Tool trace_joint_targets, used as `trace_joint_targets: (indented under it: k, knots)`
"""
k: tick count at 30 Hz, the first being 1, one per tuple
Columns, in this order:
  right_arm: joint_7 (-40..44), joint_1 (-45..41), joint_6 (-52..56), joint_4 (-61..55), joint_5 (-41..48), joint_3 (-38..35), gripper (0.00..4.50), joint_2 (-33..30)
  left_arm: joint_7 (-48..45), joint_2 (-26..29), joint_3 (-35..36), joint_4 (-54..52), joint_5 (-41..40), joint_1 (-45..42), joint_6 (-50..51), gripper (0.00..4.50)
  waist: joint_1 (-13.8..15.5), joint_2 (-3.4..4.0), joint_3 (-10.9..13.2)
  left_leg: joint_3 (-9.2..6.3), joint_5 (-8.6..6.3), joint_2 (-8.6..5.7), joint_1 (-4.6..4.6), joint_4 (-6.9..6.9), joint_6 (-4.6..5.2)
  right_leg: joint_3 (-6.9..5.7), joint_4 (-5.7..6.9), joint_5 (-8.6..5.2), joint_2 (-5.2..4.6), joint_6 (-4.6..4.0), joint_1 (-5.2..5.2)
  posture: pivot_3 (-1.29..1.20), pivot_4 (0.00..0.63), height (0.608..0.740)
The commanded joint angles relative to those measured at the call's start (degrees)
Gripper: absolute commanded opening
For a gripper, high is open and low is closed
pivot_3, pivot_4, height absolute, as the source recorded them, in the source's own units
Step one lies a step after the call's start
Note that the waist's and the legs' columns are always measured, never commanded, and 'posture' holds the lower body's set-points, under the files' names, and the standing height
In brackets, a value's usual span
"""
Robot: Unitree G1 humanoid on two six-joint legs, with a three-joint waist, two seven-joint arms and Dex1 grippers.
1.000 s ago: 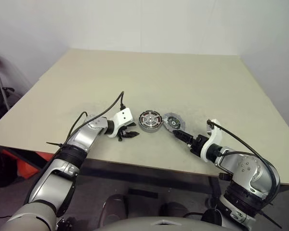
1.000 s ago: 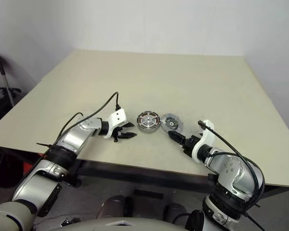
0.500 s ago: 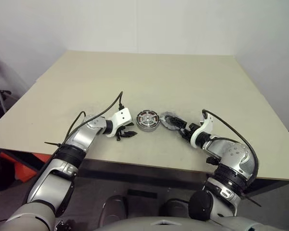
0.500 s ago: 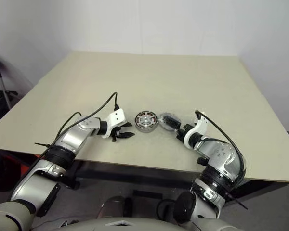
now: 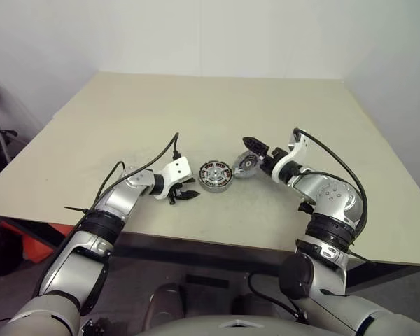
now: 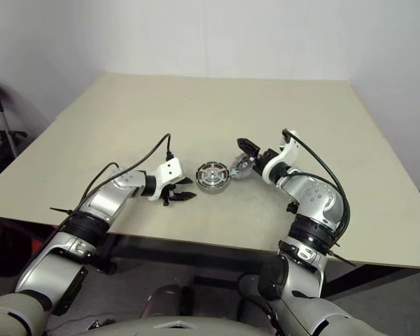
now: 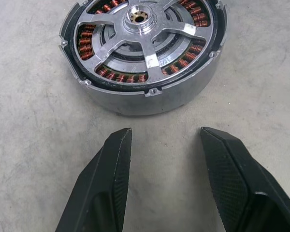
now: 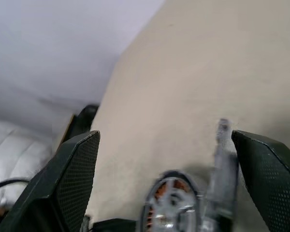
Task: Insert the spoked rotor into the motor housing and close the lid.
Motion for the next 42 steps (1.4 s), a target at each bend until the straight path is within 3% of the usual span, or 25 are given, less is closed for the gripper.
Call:
trace_joint_targets:
  k: [1, 7, 12, 19, 24, 42]
  knots:
    - [-2.01, -2.13, 2.42, -4.79, 4.36, 3.19, 4.48, 0.92, 2.10, 1.05, 1.07, 1.93, 1.31, -1.08, -0.11, 2.40, 0.00, 0.00, 0.00, 0.00, 0.00, 0.01, 0.01, 0.00, 0.00, 0.00, 0.00, -0.01, 0.00, 0.02, 0.00, 0.00, 0.000, 0.740]
    - [-4.24, 0.29, 3.04, -7.53, 5.48, 9.76, 4.48, 3.00, 5.00, 1.54, 3.58, 6.23, 0.60, -3.67, -0.60, 2.40, -0.16, 0.00, 0.00, 0.00, -0.01, 0.03, 0.01, -0.01, 0.01, 0.00, 0.03, -0.13, 0.01, 0.23, -0.05, 0.00, 0.000, 0.740]
    - [-3.32, 2.97, -1.94, -6.80, 2.46, 17.24, 4.48, 0.01, 5.95, 3.12, 6.41, 10.98, -0.55, -6.48, -1.35, 2.40, -0.03, -0.02, 0.01, -0.01, 0.02, 0.02, -0.11, -0.02, -0.04, 0.00, -0.03, -0.13, 0.01, 0.23, -0.10, 0.00, 0.000, 0.740]
    - [1.68, 6.07, -21.34, -5.92, -9.76, 35.42, 4.48, -9.92, 5.90, 3.81, 7.97, 12.92, -0.56, -6.21, -2.27, 2.40, 0.11, -0.03, 0.01, -0.03, -0.05, -0.04, -0.69, 0.00, 0.07, -0.03, -0.06, 0.12, 0.01, -0.12, -0.63, 0.00, 0.000, 0.740]
    - [3.50, 6.75, -32.64, 1.73, -16.91, 42.82, 4.48, -12.07, 6.10, 2.47, 7.75, 11.46, -0.68, -5.27, -1.21, 2.40, 0.13, -0.05, 0.01, -0.04, -0.06, -0.03, -0.84, 0.11, 0.09, -0.05, -0.02, 0.12, 0.00, -0.16, -0.75, 0.00, 0.000, 0.740]
    - [7.17, 9.86, -41.12, 7.92, -22.96, 47.40, 4.48, -12.51, 5.84, 2.27, 7.69, 10.45, -0.35, -4.85, -0.53, 2.40, 0.12, -0.09, -0.01, -0.05, -0.30, 0.02, -0.91, 0.61, 0.50, -0.06, 0.08, 0.13, -0.02, -0.20, -0.58, 0.00, 0.000, 0.740]
